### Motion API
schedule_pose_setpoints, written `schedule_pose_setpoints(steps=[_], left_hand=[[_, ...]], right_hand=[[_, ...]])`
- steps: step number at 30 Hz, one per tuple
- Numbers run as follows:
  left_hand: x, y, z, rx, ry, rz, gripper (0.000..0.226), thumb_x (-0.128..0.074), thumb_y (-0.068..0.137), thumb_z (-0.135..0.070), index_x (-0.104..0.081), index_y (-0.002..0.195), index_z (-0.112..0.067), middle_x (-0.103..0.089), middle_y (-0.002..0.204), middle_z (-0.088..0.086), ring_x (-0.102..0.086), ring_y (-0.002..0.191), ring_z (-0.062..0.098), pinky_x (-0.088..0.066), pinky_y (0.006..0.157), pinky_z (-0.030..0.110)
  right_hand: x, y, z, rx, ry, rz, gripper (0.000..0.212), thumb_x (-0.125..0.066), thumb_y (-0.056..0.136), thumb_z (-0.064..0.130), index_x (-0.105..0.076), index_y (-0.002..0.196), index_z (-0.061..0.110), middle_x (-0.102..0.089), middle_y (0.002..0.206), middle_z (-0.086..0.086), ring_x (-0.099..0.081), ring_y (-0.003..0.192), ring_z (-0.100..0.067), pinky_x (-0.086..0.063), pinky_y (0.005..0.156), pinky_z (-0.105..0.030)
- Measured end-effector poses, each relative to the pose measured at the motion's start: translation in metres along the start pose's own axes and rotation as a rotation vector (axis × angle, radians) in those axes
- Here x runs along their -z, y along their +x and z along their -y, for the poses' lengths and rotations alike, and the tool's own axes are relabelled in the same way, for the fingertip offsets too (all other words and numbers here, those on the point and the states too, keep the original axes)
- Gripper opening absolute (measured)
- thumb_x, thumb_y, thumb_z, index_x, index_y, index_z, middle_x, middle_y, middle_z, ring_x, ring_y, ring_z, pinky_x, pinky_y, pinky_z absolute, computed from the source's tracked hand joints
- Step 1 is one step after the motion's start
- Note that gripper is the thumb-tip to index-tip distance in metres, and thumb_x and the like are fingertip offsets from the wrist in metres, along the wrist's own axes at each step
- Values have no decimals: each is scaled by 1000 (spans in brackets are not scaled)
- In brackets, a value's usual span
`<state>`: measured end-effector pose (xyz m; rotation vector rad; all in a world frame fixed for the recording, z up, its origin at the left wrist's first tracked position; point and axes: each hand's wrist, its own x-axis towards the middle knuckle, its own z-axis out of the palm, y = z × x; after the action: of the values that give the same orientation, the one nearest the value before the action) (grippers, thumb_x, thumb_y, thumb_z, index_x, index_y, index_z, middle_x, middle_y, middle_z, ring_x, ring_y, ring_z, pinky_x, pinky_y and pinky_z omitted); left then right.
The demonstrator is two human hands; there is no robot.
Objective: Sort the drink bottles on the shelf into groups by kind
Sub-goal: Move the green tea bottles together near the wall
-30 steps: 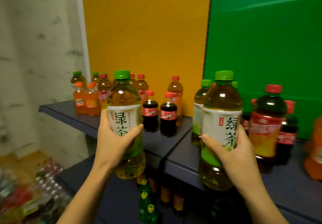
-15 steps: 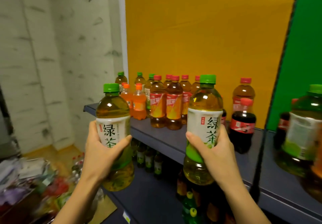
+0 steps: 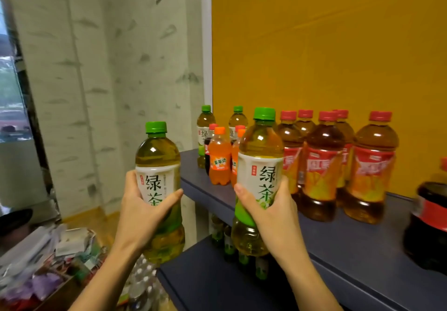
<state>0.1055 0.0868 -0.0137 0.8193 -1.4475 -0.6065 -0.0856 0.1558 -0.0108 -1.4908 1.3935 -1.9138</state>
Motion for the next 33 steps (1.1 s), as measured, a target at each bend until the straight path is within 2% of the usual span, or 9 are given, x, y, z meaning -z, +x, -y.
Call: schedule_pose_setpoints(steps=[3, 8, 11, 15, 20, 24, 29, 33], left_hand=[[2, 35, 23, 20, 27, 4, 52, -75, 69, -14, -42, 107, -21, -55, 95, -2, -56, 90, 12, -48, 70, 26], [11, 80, 56, 42, 42, -9, 55, -76, 69, -17, -40, 111, -19, -53, 95, -5, -55, 89, 8, -47, 70, 25], [16, 100, 71, 49, 40, 3, 57, -76, 69, -19, -38, 112, -19, -53, 96, -5, -54, 89, 7, -46, 68, 23], [16, 129, 91, 56, 2, 19, 60, -75, 69, -18, -37, 115, -18, -52, 97, -6, -54, 90, 8, -45, 68, 20], [4, 170, 118, 69, -49, 44, 58, -76, 70, -17, -37, 113, -18, -52, 95, -9, -55, 88, 4, -45, 68, 19], [-5, 207, 144, 41, -71, 109, 57, -76, 70, -16, -36, 110, -18, -50, 93, -10, -54, 86, 2, -46, 65, 17], [-12, 258, 176, 38, -97, 228, 54, -75, 72, -17, -36, 109, -16, -50, 92, -10, -54, 84, 0, -46, 61, 14], [-24, 301, 201, 14, -164, 316, 59, -79, 68, -20, -37, 109, -15, -53, 94, -7, -56, 88, 3, -48, 69, 20]], right_hand=[[-35, 27, -15, 10, 39, 9, 67, -63, 52, 60, -42, 110, 35, -58, 105, 18, -57, 95, 4, -47, 67, -6], [-88, 66, -37, 24, 44, 54, 58, -73, 70, 37, -41, 116, 23, -57, 105, 15, -56, 93, 6, -46, 66, -4], [-114, 84, -50, 30, 18, 51, 59, -73, 70, 38, -40, 116, 21, -57, 106, 12, -56, 97, 2, -47, 68, -6], [-138, 103, -61, 35, 3, 62, 54, -72, 74, 33, -36, 114, 24, -49, 99, 22, -51, 91, 8, -44, 66, -1], [-165, 127, -78, 43, -36, 38, 53, -71, 75, 32, -34, 112, 25, -51, 101, 18, -54, 94, 3, -45, 67, -3], [-190, 146, -97, 62, -95, -29, 58, -71, 76, 31, -35, 120, 19, -53, 109, 10, -54, 102, 1, -46, 73, -4], [-223, 170, -114, 67, -173, -88, 72, -71, 77, 30, -29, 134, 20, -49, 122, 10, -46, 107, 11, -39, 78, 2], [-247, 192, -127, 23, -216, -175, 76, -70, 78, 31, -24, 138, 20, -47, 130, 7, -46, 113, 0, -39, 80, 0]])
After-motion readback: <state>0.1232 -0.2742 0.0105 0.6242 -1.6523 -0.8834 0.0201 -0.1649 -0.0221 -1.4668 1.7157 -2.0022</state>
